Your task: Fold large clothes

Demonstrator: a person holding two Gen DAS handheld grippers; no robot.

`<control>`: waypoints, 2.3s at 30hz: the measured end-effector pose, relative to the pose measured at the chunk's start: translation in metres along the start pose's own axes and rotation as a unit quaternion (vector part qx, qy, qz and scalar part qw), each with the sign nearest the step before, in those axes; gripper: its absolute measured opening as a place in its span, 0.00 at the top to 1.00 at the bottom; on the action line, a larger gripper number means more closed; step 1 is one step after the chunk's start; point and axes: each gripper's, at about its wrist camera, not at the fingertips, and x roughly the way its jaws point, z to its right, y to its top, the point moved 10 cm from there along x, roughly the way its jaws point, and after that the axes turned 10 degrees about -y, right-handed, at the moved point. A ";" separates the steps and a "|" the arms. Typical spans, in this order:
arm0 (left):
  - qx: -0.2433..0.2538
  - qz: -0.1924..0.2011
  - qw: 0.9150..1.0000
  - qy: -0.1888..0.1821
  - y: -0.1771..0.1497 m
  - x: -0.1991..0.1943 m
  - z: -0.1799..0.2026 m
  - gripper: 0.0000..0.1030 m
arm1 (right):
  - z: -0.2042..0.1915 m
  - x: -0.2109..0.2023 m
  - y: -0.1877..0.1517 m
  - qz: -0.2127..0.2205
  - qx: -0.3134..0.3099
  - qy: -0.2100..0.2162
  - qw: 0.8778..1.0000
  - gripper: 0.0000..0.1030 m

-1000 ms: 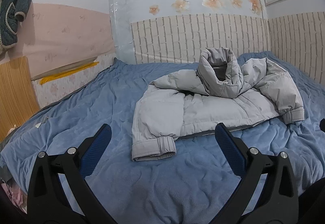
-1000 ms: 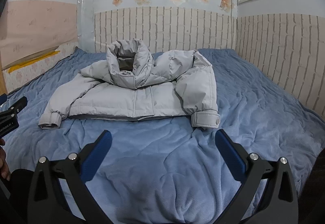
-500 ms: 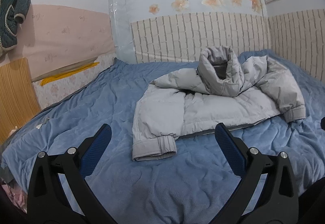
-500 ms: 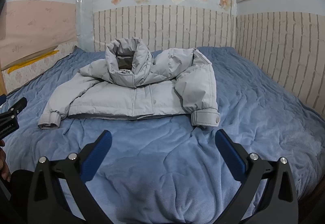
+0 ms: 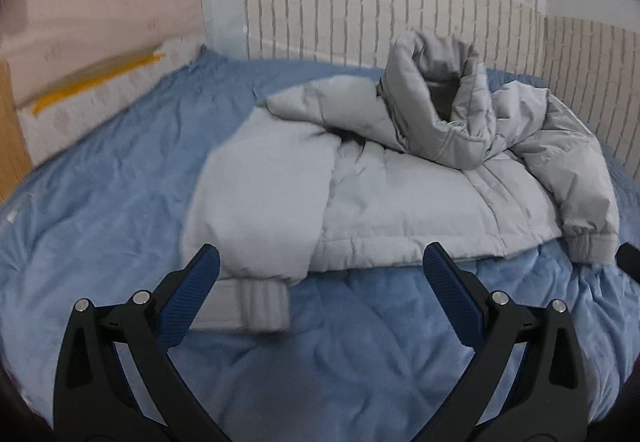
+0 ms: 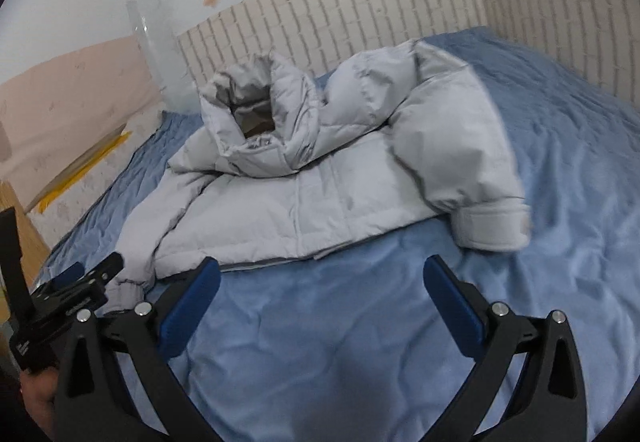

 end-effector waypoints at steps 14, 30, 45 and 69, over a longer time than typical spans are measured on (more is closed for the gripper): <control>0.061 -0.029 0.987 0.146 0.013 0.124 -0.048 0.03 | 0.089 0.184 0.053 -0.015 -0.051 -0.129 0.990 0.01; 0.065 -0.043 0.994 0.078 -0.005 0.128 -0.025 0.03 | 0.042 0.157 0.030 -0.067 -0.098 -0.094 0.988 0.01; 0.047 -0.085 0.995 0.005 -0.041 0.098 0.025 0.03 | 0.013 0.097 -0.005 -0.166 0.052 -0.005 0.985 0.02; -0.112 -0.054 0.992 -0.031 -0.021 0.151 -0.013 0.64 | 0.001 0.108 0.079 -0.047 0.142 0.040 0.988 0.90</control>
